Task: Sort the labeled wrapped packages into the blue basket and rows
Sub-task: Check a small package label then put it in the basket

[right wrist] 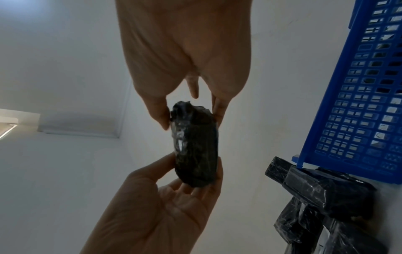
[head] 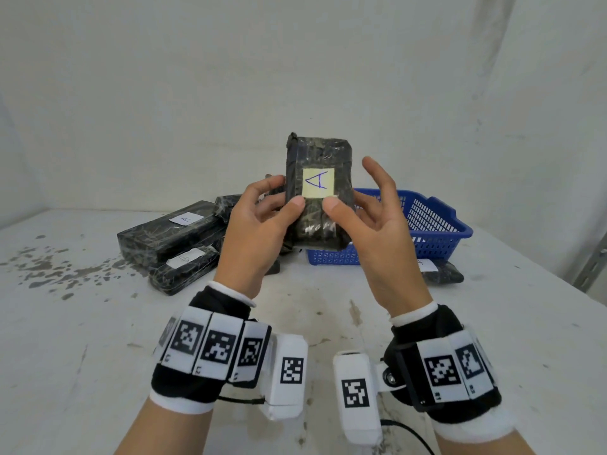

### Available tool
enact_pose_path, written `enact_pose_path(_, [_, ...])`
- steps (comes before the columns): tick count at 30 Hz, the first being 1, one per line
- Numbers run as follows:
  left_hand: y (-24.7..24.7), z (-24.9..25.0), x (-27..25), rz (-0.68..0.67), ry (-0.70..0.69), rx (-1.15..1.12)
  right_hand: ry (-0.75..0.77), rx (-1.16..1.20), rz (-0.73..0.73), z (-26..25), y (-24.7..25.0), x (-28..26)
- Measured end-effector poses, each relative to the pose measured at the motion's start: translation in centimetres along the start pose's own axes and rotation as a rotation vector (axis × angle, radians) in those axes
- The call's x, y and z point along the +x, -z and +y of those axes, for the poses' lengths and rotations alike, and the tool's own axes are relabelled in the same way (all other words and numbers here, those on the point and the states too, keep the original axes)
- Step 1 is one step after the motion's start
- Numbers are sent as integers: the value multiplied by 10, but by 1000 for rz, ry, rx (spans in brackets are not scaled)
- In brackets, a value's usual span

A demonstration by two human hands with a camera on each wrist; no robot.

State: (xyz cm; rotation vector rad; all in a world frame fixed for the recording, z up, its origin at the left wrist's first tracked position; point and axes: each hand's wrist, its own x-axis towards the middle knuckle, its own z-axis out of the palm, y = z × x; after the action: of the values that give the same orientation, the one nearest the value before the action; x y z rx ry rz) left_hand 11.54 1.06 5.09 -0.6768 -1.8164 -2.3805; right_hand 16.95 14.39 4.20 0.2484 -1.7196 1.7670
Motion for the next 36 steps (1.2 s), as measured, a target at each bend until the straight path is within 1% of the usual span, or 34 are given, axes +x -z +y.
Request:
enact_pose_path(6, [1, 0, -1, -24, -74, 70, -39, -37, -14, 4, 0, 3])
enact_pose_path(14, [0, -1, -3, -51, -82, 108, -16, -69, -2, 6, 0, 3])
enact_pose_path(19, [-1, 1, -5, -43, -96, 135, -13, -75, -9, 8, -1, 3])
enact_pose_path(21, [-2, 2, -6, -46, -80, 137, 1, -99, -13, 9, -1, 3])
enact_pose_path(24, [-3, 1, -6, -22, -90, 166, 5, -118, -41, 10, -1, 2])
enact_pose_path(28, [-4, 1, -6, 0, -89, 144, 1, -75, -39, 9, -4, 1])
enact_pose_path(33, [-6, 5, -9, 12, -147, 126, 18, -92, -42, 9, -5, 0])
enact_pose_path(36, [-6, 3, -7, 4, -123, 116, 32, -93, -21, 7, -6, -1])
